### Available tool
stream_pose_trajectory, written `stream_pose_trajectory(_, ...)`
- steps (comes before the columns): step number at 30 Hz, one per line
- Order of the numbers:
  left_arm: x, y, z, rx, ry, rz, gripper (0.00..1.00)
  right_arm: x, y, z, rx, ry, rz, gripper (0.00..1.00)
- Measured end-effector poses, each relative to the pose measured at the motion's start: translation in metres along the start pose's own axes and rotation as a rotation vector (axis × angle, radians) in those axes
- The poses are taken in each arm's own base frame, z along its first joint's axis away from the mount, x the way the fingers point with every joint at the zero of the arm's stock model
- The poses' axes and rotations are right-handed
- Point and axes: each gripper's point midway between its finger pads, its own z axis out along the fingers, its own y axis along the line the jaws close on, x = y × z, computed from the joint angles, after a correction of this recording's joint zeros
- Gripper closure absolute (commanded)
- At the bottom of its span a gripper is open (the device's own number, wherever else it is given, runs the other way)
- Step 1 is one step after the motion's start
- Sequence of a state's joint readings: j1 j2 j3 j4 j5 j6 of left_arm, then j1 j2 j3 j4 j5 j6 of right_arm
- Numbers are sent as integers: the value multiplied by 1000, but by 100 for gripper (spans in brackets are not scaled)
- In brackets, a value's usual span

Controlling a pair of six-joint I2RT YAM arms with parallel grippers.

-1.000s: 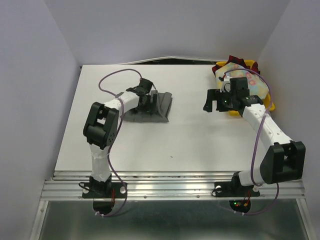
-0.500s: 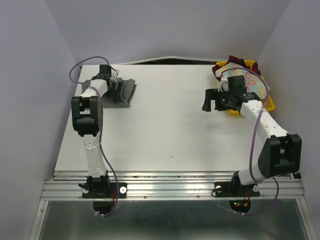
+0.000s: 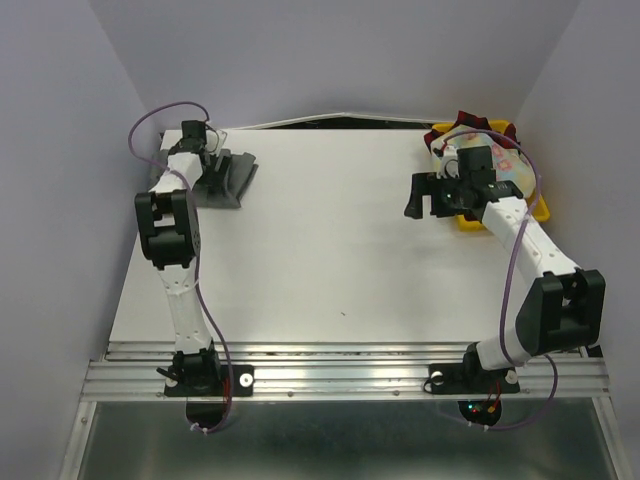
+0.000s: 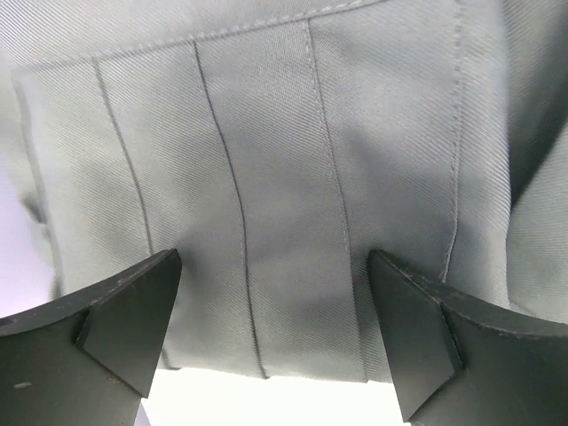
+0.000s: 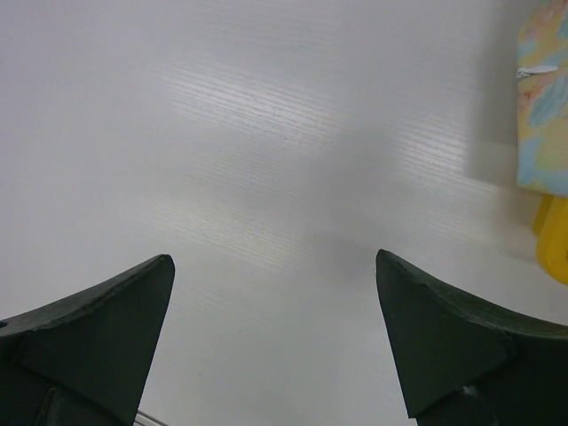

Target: Fold and stack the skirts

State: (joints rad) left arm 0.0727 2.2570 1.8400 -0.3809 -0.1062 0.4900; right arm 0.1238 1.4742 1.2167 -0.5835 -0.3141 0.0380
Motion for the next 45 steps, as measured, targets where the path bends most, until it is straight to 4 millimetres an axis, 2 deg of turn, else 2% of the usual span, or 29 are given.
stream_pose_trajectory(2,-10,6,-7,-9,-20,14,1,-5,1,-2,0,-12,-4,0)
stream_pose_trajectory(4,-29,17,-23,-26,-64,12,1,-14,2,-5,2,-32,-11,0)
stream_pose_trajectory(6,-55,29,-50,-41,-135,-4,1,-21,2,-8,8,-49,-15,0)
stream_pose_trajectory(8,-95,49,-103,-66,-274,-43,1,-31,0,-13,22,-71,-20,0)
stream_pose_trajectory(9,-114,59,-137,-76,-355,-63,1,-37,-1,-17,35,-91,-26,0)
stream_pose_trajectory(11,-147,76,-214,-93,-527,-101,1,-47,-5,-25,59,-120,-39,0)
stream_pose_trajectory(12,-161,83,-265,-98,-632,-108,1,-50,-5,-28,68,-131,-46,0)
stream_pose_trajectory(14,-173,87,-337,-99,-772,-101,1,-61,-9,-38,95,-161,-63,0)
stream_pose_trajectory(15,-176,87,-390,-106,-867,-91,1,-66,-11,-42,105,-176,-67,0)
stream_pose_trajectory(16,-175,81,-425,-108,-926,-83,1,-70,-14,-47,117,-187,-71,0)
stream_pose_trajectory(17,-171,71,-451,-95,-964,-71,1,-74,-17,-51,126,-197,-71,0)
stream_pose_trajectory(19,-157,29,-473,-3,-989,-31,1,-79,-24,-57,142,-207,-72,0)
stream_pose_trajectory(20,-148,10,-476,44,-994,-17,1,-80,-26,-60,144,-208,-73,0)
stream_pose_trajectory(21,-136,-7,-469,87,-974,-5,1,-80,-28,-62,144,-204,-71,0)
stream_pose_trajectory(22,-114,-30,-453,143,-912,9,1,-79,-29,-63,144,-201,-70,0)
stream_pose_trajectory(23,-100,-42,-439,171,-873,10,1,-76,-30,-63,142,-192,-71,0)
stream_pose_trajectory(26,-41,-90,-368,271,-660,19,1,-66,-33,-61,149,-162,-88,0)
stream_pose_trajectory(28,-1,-114,-325,319,-508,24,1,-56,-41,-60,185,-133,-102,0)
stream_pose_trajectory(29,28,-128,-303,345,-408,32,1,-53,-46,-59,211,-123,-110,0)
stream_pose_trajectory(31,57,-138,-289,361,-325,32,1,-48,-63,-61,284,-98,-123,0)
stream_pose_trajectory(32,66,-139,-289,361,-307,29,1,-47,-73,-61,309,-91,-119,0)
stream_pose_trajectory(36,60,-127,-313,328,-402,7,1,-49,-131,-50,416,-29,-72,0)
stream_pose_trajectory(39,54,-121,-329,312,-468,-6,1,-40,-174,-27,477,62,-50,0)
stream_pose_trajectory(42,51,-120,-331,310,-482,-17,1,-32,-193,-6,501,132,-49,0)
stream_pose_trajectory(45,51,-121,-329,315,-477,-24,1,-33,-208,11,523,167,-40,0)
